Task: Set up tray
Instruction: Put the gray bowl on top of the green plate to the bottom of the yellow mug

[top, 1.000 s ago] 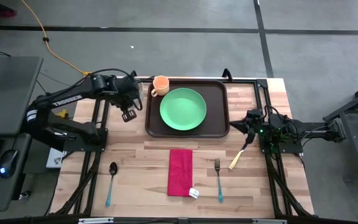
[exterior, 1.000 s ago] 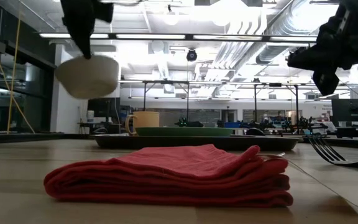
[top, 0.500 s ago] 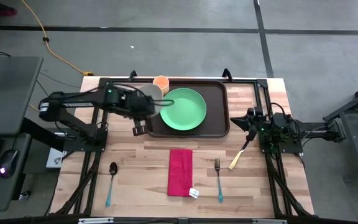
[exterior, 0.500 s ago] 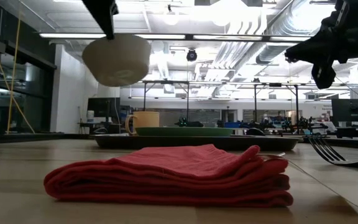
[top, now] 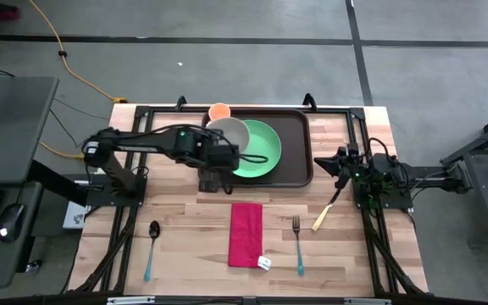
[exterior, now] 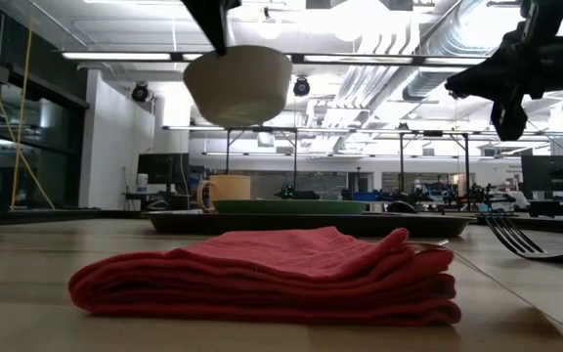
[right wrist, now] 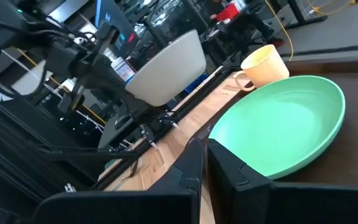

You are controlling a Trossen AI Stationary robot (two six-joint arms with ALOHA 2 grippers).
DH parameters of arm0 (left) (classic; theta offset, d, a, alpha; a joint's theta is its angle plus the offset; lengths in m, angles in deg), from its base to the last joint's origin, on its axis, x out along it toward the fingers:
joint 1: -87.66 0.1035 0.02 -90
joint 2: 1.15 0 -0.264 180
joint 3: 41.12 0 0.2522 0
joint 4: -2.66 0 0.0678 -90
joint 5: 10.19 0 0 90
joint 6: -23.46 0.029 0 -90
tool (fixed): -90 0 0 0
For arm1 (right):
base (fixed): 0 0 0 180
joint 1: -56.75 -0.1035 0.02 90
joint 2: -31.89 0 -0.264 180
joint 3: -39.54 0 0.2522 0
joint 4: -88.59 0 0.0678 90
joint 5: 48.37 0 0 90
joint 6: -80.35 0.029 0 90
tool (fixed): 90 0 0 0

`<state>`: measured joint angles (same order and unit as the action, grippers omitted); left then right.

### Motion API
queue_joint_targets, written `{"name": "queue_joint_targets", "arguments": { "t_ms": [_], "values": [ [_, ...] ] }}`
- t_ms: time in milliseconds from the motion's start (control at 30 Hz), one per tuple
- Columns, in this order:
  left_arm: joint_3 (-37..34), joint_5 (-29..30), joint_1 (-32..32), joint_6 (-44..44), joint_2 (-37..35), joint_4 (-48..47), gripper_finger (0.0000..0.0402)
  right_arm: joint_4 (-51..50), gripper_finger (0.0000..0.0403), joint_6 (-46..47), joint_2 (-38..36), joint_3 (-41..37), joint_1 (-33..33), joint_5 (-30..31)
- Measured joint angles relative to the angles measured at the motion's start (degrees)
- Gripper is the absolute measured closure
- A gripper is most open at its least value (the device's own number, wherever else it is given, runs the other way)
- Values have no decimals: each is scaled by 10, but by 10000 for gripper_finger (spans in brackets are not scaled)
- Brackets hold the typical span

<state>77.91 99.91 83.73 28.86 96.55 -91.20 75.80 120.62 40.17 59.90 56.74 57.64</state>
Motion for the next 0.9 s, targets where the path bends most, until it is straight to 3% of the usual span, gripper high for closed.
{"name": "queue_joint_targets", "arguments": {
  "t_ms": [400, 633, 900],
  "values": [
    [108, 20, -5, 113, 97, 6, 396, 33, 402, 14, 46, 25, 3, -1],
    [140, 47, -21, 168, 136, 6, 396, -54, 402, 41, 131, 122, 51, -19],
    [141, 63, -33, 184, 148, 13, 396, -119, 403, 48, 277, 258, 126, -104]
  ]
}}
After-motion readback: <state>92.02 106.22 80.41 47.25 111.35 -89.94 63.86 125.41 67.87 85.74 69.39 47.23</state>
